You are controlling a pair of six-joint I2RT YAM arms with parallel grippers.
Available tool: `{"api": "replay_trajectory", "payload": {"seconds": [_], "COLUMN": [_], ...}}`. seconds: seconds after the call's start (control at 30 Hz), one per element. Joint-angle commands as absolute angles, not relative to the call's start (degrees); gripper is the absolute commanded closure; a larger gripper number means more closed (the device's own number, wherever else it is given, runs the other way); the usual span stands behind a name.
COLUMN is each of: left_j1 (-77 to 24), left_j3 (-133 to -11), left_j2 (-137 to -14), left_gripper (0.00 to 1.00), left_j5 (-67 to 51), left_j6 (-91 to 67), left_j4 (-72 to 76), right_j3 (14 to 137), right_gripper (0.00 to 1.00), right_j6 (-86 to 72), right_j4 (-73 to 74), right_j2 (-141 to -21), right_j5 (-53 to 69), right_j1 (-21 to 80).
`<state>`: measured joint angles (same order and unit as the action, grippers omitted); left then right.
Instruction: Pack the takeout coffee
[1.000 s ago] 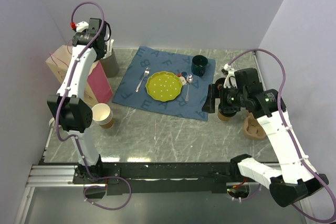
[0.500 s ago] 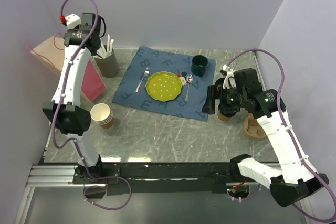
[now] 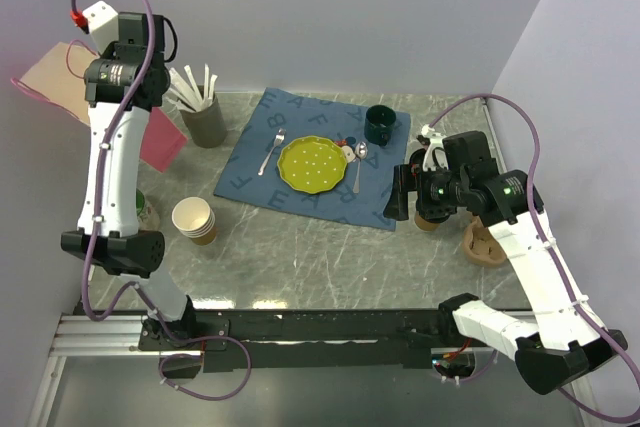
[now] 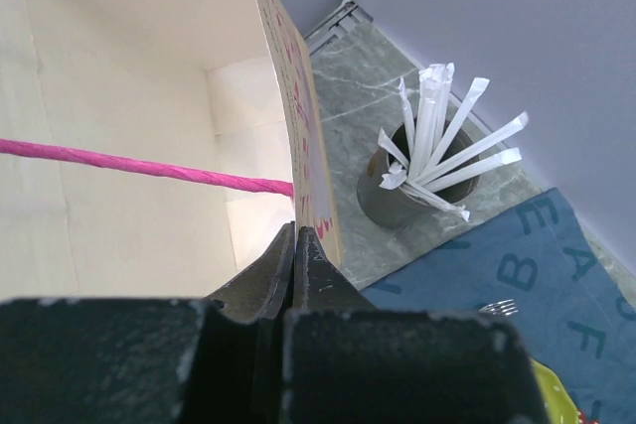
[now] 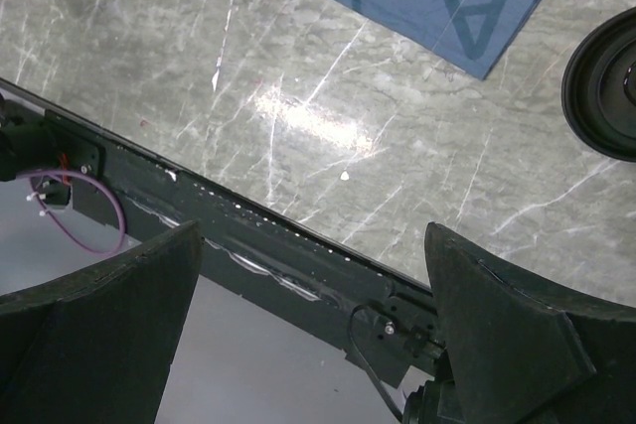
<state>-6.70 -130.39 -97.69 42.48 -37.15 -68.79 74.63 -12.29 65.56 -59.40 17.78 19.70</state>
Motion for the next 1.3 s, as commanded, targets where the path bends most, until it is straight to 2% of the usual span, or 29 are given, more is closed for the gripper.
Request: {"api": "replay_trajectory", "payload": {"seconds": [0.0, 0.37, 0.5, 0.7, 0.83, 0.93, 1.27], "left_j1": [-6.77, -7.91, -9.31, -16.51, -31.94, -40.22, -57.12], "left_j3": [-133.68, -130.17, -126.57, -124.63, -126.73, -123.76, -110.32], "left_j2": [-92.91, -82.45, -78.76, -80.5, -84.9, -85.87, -81.75], "left_gripper": [0.99, 0.99, 0.99, 0.99, 0.99, 0.99, 0.99], "left_j5": [42.19, 23.93, 10.94, -2.71, -0.8, -0.18, 2.38], "left_j6": [-34.54, -26.81, -22.51, -19.79, -14.51, -12.13, -1.95], "left_j4": [-66.45, -51.07, -43.96, -44.2, -51.74, -53.69, -54.06], "right_j3": [78.39, 80.08, 78.84, 78.75, 79.8, 80.24, 80.16], "right_gripper": [0.0, 0.0, 0.0, 0.0, 0.0, 0.0, 0.0], "right_j6": [-11.86, -14.5, -15.12, -16.52, -18.01, -19.07, -22.85], "right_j4": [67.06, 65.75, 65.13, 63.81, 62.58, 61.61, 62.67], "right_j2": [-59.76, -58.36, -57.22, -55.73, -55.11, -53.7, -47.2], "right_j5": [17.66, 19.16, 18.02, 15.13, 10.99, 8.97, -5.44], "right_j1": [20.13, 20.13, 20.13, 20.21, 20.13, 20.04, 20.13]}}
